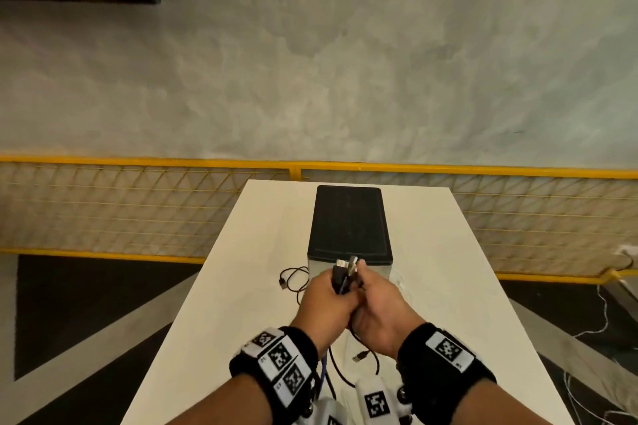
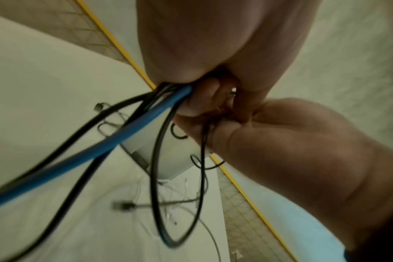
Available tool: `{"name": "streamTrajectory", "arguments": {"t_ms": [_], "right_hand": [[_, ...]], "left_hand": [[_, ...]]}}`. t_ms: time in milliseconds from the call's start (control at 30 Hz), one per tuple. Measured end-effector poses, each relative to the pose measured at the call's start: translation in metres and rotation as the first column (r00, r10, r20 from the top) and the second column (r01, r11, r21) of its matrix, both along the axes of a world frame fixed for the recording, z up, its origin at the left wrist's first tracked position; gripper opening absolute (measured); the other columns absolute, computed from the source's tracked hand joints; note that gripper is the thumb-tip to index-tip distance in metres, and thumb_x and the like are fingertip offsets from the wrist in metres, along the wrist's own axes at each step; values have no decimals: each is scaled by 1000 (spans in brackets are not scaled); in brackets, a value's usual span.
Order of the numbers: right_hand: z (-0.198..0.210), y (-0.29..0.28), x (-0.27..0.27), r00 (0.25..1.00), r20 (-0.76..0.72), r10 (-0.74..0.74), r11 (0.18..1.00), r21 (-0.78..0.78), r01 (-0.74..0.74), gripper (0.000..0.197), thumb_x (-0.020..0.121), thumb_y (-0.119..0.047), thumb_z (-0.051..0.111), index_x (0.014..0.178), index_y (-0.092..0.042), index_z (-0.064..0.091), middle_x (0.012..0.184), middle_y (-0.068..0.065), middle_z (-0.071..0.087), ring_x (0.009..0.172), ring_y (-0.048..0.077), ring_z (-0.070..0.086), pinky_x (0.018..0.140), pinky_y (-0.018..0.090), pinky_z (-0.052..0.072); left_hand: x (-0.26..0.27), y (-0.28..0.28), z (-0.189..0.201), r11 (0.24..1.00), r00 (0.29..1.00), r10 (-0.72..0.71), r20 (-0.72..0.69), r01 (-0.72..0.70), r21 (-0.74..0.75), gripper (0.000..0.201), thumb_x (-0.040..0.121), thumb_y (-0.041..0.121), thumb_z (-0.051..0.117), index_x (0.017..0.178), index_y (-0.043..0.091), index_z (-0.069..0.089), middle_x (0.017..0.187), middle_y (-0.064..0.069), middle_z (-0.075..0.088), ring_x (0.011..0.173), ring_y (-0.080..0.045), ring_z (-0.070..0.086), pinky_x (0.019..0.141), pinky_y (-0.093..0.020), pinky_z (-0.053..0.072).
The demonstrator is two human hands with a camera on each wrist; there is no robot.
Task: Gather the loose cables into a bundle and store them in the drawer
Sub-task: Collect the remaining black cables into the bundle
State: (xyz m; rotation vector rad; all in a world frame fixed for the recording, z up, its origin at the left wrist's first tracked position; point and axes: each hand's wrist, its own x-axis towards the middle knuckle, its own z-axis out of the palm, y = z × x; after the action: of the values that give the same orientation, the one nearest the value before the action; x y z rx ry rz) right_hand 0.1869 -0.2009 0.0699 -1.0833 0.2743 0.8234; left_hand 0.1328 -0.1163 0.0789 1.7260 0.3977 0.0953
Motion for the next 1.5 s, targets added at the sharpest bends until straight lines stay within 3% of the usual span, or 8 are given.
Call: {"name": "streamTrajectory", "arguments": {"t_ms": [300,500,633,733,867,1000,1333,1500], "right_hand": [[-7,-11,-3,990,-87,110,993,-28,-113,39,100,-42,41,107,-7,57,120,23,67,98,32,64,86,44,50],[-15,-31,18,993,-113,-38,997,-65,31,23,103,-23,32,93,-18,52,82,10,76,82,22,74,78,41,51],[-14,-31,15,990,-125,-64,987,-153,45,27,93,-13,38,71,-24,49,45,-5,44,43,11,48,57,25,35],[-15,-30,7,996,-86,-6,979,-206,-12,25,92,-10,39,86,-24,58,59,-3,57,61,15,62,64,29,38],[-7,-35,6,1000,2,7,984,-180,-6,44,90,8,33,106,-22,61,100,9,75,100,27,70,92,47,42],[-4,-46,8,996,48,80,979,-191,-70,52,86,15,32,112,-20,60,105,8,76,97,25,72,96,50,39],[-4,-42,-12,894,133,427,892,-224,-393,41,83,4,46,114,-19,61,92,3,73,89,21,72,78,36,48],[-8,-43,-40,626,74,776,569,-510,-646,28,82,1,45,95,-16,65,76,6,65,60,15,60,51,23,43]], "left_hand": [[-37,4,-24,975,989,-136,-54,124,-187,23,87,-4,65,76,15,60,45,16,52,36,4,41,38,-10,30],[-82,39,-53,907,828,-411,-380,414,-80,25,73,10,84,62,25,67,59,15,61,59,-1,57,63,-16,43],[-88,53,-54,946,843,-322,-431,308,-105,18,73,8,84,81,17,71,65,12,67,53,1,58,54,-15,44],[-83,55,-52,952,856,-296,-424,298,-64,19,76,3,81,86,11,67,69,7,64,41,4,50,43,-9,38],[-84,60,-56,918,794,-359,-490,395,-33,23,65,17,88,79,19,70,74,10,69,67,-5,63,66,-18,49],[-90,66,-58,891,736,-420,-531,446,-87,33,63,19,89,91,16,71,97,-3,74,63,-12,59,60,-27,47],[-62,63,-27,957,984,-32,-173,-20,-291,16,86,15,72,81,13,58,66,-7,46,47,-11,25,47,-24,16],[-45,57,-11,956,995,47,-91,-71,-285,23,95,17,60,77,18,47,58,4,26,47,-11,18,49,-27,12]]}}
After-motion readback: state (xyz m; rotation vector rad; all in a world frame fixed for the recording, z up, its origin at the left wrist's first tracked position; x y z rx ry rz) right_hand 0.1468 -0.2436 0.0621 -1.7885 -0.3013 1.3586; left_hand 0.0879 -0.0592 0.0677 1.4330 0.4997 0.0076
